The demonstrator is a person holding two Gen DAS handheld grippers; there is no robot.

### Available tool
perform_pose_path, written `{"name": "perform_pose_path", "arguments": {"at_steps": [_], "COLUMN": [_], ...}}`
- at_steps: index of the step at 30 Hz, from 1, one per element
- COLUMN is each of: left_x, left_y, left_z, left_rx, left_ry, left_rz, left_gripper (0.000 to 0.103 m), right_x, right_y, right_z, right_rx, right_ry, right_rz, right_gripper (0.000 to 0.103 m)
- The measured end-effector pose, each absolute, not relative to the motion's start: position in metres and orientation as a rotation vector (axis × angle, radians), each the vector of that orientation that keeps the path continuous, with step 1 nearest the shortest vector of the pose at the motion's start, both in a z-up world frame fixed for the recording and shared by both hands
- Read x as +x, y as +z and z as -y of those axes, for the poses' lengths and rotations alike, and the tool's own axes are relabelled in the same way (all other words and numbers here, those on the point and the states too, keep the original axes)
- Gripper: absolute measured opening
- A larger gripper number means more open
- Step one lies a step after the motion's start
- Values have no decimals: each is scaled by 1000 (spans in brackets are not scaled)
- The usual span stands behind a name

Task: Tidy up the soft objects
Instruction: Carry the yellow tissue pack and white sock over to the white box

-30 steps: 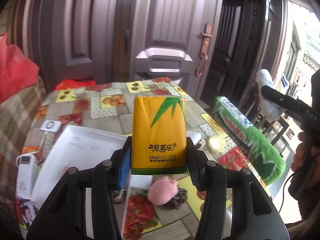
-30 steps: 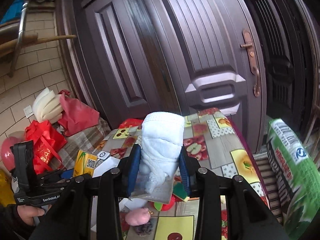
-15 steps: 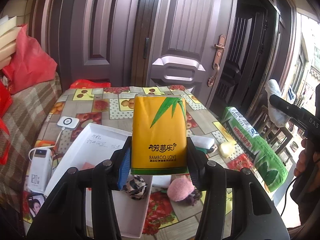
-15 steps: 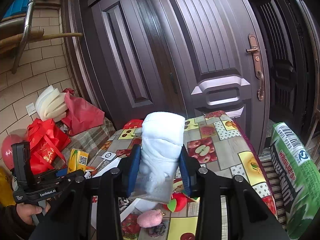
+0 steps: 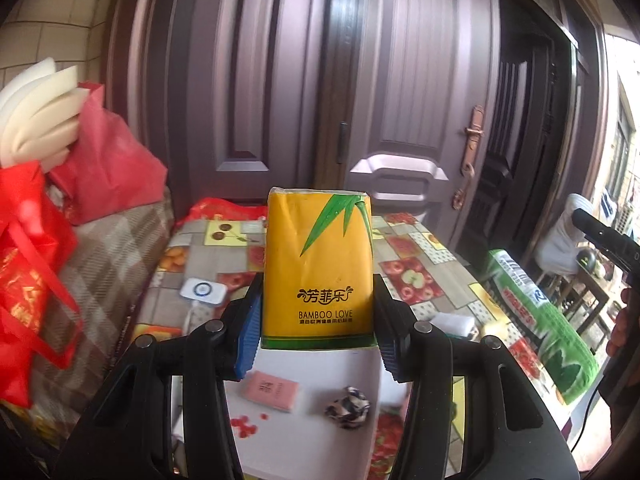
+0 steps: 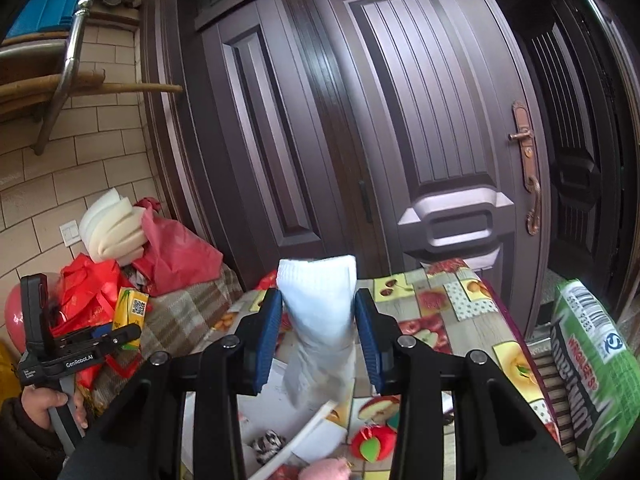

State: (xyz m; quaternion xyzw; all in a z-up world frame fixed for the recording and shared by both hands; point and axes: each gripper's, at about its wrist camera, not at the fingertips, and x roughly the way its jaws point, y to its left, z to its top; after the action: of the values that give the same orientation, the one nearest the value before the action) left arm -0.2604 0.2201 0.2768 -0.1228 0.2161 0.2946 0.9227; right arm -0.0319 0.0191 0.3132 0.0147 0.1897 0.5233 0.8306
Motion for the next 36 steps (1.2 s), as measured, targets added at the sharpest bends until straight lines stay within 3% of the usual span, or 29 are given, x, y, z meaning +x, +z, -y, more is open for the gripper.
{"name": "perform_pose_path", "arguments": {"at_steps": [19,21,22,23,29,36], "left_x": [-273,-272,-272,-272,-273,-253], "left_y": [260,257,256,255,243,232], "left_z": [-239,-238,-237,-236,-237,-233], "left_rx": [-318,-320,-320,-320,-341,-356], "left_ry": [584,573,568,562,547,499], "left_rz": [-426,-427,-427,-428,-447,-480], "left_gripper": [49,49,49,49,49,49], "right_x": [-52,-50,-46,-42,-17,-49], "right_y": [296,280,267,252,140,72], "right_z": [-49,-51,-51,-50,-11,27], "right_rx": [-37,-96,-140,-181,-474,-687], "right_ry": [1136,1119,1101,1079,1044,1080], "right_rz": [-455,-511,-552,-589,-985,-1132], "right_gripper": [38,53,75,85,85,84]}}
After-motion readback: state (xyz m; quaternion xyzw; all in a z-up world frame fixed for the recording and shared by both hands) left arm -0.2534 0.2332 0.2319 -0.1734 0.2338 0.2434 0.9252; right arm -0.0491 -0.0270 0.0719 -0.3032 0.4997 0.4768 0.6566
